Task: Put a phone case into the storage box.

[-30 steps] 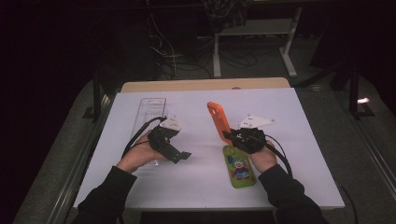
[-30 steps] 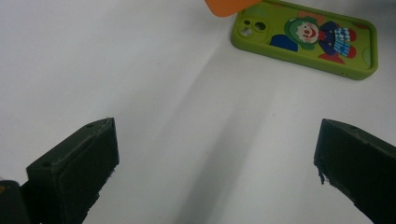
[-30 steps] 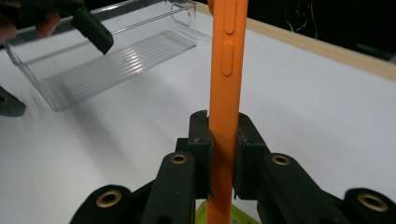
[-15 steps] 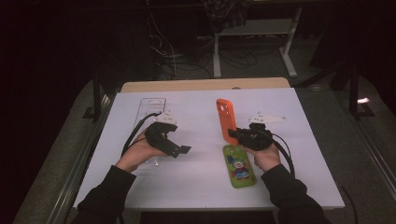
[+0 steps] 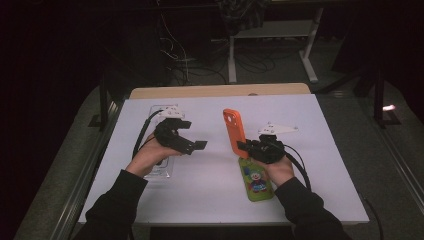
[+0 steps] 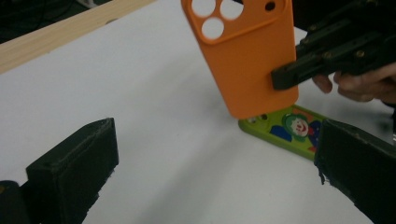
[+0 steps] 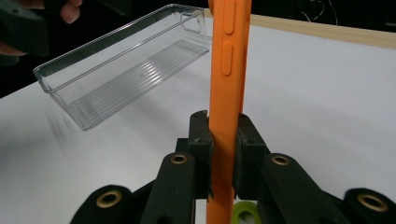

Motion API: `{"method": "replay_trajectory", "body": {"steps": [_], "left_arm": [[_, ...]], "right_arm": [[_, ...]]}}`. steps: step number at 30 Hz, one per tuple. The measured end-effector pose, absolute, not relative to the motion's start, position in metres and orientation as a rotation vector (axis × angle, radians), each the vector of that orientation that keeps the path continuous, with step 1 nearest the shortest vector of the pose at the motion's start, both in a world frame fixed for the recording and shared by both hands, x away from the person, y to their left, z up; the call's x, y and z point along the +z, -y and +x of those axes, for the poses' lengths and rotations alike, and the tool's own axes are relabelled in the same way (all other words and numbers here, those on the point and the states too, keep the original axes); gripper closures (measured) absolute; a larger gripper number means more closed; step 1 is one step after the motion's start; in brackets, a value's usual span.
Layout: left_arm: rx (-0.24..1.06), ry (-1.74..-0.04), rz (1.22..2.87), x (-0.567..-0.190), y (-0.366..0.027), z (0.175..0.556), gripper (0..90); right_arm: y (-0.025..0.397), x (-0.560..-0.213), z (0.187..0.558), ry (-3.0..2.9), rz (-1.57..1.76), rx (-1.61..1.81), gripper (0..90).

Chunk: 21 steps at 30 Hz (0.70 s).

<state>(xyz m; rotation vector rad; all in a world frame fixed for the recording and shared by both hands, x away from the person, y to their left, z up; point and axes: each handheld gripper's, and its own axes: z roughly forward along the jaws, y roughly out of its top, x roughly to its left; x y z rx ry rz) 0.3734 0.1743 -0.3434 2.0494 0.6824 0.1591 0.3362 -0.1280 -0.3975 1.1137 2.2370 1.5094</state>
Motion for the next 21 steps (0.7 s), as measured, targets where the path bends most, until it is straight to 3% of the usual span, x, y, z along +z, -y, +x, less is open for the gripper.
{"method": "replay_trajectory", "body": {"steps": [21], "left_arm": [[0.129,-0.656,1.982,-0.341,-0.138,0.391,0.0]], "right_arm": [[0.104,-0.394,0.329,-2.266,1.047,1.568,78.5]]}}
